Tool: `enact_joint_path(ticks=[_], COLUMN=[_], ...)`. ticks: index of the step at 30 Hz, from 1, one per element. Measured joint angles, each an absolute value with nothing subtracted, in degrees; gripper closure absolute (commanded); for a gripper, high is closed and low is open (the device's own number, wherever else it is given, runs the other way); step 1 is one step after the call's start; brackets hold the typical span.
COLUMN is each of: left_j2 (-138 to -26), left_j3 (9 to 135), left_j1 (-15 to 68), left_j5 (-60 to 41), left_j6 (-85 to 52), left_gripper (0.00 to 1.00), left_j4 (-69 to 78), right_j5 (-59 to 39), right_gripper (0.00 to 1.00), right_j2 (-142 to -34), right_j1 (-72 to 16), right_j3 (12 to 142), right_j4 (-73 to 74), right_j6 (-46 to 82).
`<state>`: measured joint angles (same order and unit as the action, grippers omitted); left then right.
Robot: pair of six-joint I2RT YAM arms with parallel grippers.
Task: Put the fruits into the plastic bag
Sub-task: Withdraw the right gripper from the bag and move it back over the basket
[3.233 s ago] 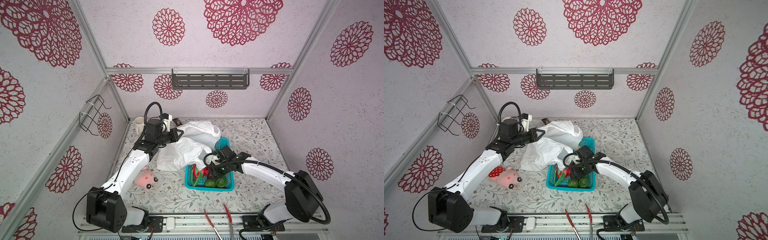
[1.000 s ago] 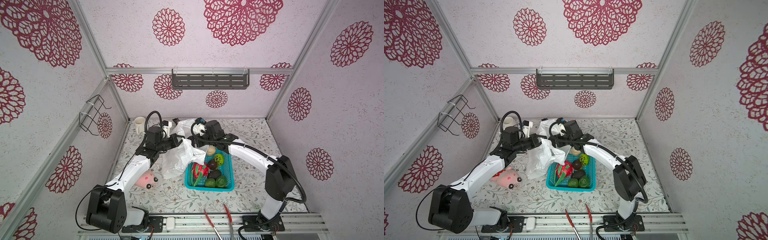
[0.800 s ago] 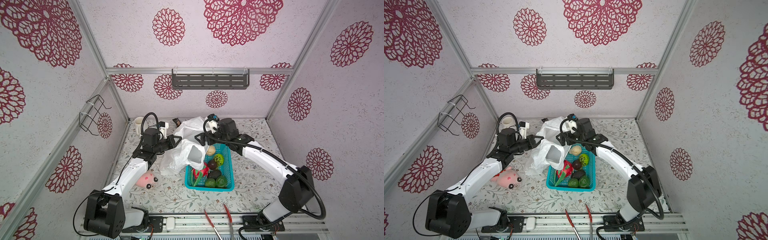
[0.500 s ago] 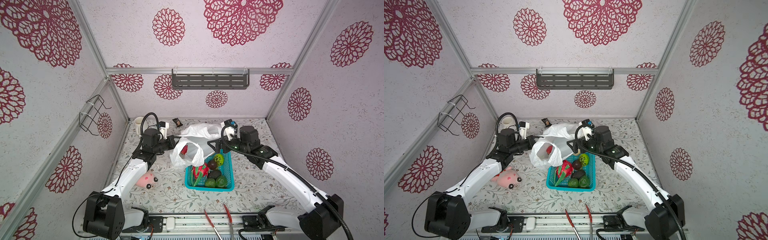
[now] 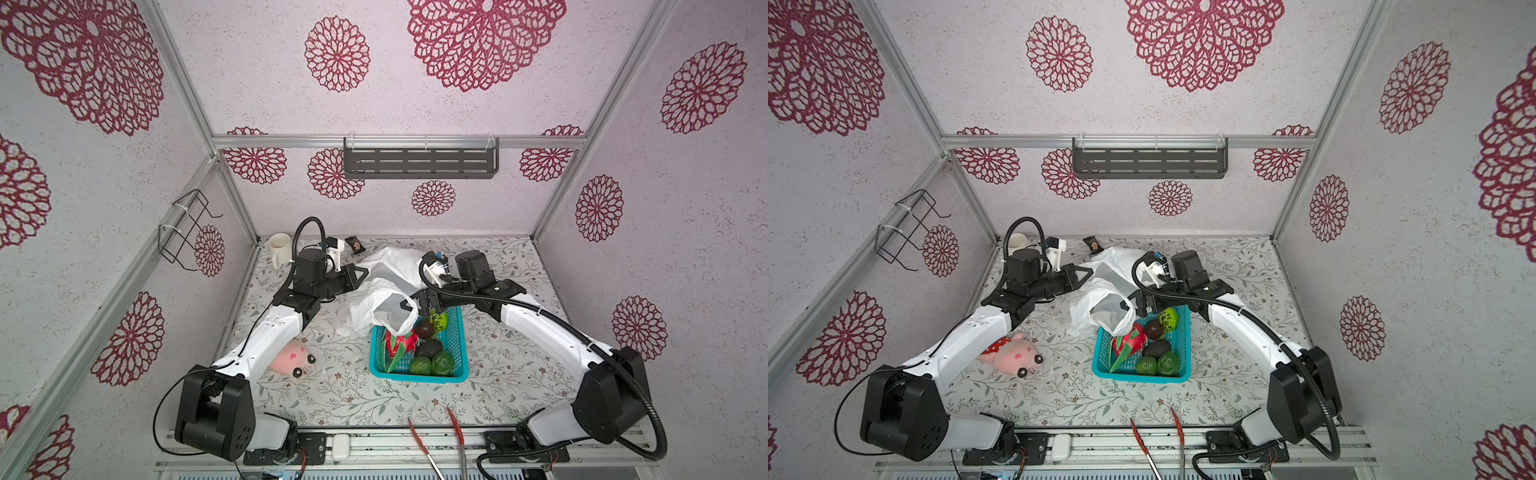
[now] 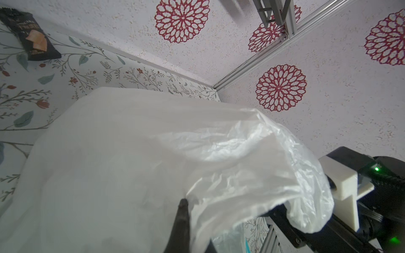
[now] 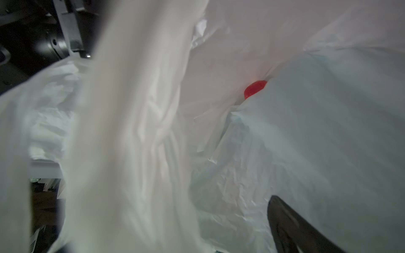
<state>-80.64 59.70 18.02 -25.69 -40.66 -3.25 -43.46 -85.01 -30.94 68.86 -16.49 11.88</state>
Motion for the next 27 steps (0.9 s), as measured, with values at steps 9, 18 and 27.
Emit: enact_joint_path(ticks=[9,18,27], left_j2=[-84.97,-85.76,-85.73], left_j3=[65.25,65.25,65.25], left_j1=[20.32,20.21,20.21], left_j5=[-12.88,-10.46,-9.91], left_j6=[-46.61,-49.19,-50.92], left_gripper=[1.00,1.00,1.00], left_j4=[-10.37,-11.60,-11.64], right_j5=[-49.30,-48.27,-49.21], right_gripper=[0.03,0.02,0.04], right_j2=[-84.97,-76.62,-71.66], right_j1=[-31.79,-25.30,-17.89], right_j3=[71.24,69.14,61.98], right_j4=[-17.67,-23.73,-21.26], right_j6=[11.62,11.40,16.16])
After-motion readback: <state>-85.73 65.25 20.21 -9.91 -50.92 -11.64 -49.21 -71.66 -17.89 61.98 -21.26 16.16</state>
